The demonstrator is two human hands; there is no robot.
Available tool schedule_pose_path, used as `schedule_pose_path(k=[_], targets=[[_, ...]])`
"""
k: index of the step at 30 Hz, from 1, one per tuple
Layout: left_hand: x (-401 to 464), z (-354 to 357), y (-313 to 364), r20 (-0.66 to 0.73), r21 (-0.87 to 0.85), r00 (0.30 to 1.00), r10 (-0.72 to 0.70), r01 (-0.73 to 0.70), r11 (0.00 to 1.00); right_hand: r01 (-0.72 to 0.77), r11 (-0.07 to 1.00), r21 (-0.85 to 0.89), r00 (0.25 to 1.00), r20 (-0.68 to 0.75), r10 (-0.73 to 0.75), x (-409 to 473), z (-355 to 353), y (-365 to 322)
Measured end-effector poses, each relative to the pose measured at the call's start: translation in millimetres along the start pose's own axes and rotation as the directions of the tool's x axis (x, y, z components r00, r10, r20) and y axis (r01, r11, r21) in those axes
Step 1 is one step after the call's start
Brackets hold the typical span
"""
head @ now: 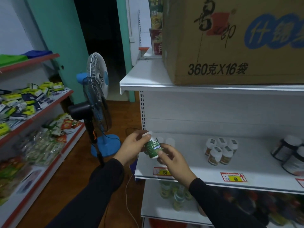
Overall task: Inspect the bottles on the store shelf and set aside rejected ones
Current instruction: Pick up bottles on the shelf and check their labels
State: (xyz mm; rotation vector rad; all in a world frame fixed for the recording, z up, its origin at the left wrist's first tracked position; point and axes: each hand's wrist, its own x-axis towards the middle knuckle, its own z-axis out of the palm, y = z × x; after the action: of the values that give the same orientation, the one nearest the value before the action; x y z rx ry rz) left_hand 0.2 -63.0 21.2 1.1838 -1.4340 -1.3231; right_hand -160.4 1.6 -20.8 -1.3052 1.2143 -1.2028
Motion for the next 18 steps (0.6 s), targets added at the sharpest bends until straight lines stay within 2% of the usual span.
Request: schedule_pose_path(k=[4, 9, 12, 14, 18], targets=[[2.6, -1.5, 1.0, 0.020, -0.044, 0.999, -0.036, 0.037, 0.998, -0.065, 0.990, 0.125, 0.998, 0.017, 0.063, 1.2, 2.7, -2.0], [2.8, 1.2, 1.7, -0.055, -0.100, 0.998, -0.042, 0.036, 0.994, -0.043, 0.996, 0.079, 0.999, 0.004, 0.043, 1.0, 2.1, -6.0], [5.8, 0.8, 0.1, -0.055, -0.045, 0.998, -0.024, 0.021, 0.999, -0.039, 0.994, 0.105, 0.999, -0.022, 0.042, 2.2, 2.8, -5.9], [8.6, -0.8, -0.8, -0.026, -0.030, 0.999, -0.029, 0.028, 0.999, -0.059, 0.984, 0.170, 0.997, -0.032, 0.065, 3.3, 3.6, -7.1], [14.4, -3.3, -2.1, 0.024, -0.155, 0.997, -0.076, 0.079, 0.985, -0.133, 0.943, 0.306, 0.990, -0.009, 0.143, 6.9, 4.3, -9.5]])
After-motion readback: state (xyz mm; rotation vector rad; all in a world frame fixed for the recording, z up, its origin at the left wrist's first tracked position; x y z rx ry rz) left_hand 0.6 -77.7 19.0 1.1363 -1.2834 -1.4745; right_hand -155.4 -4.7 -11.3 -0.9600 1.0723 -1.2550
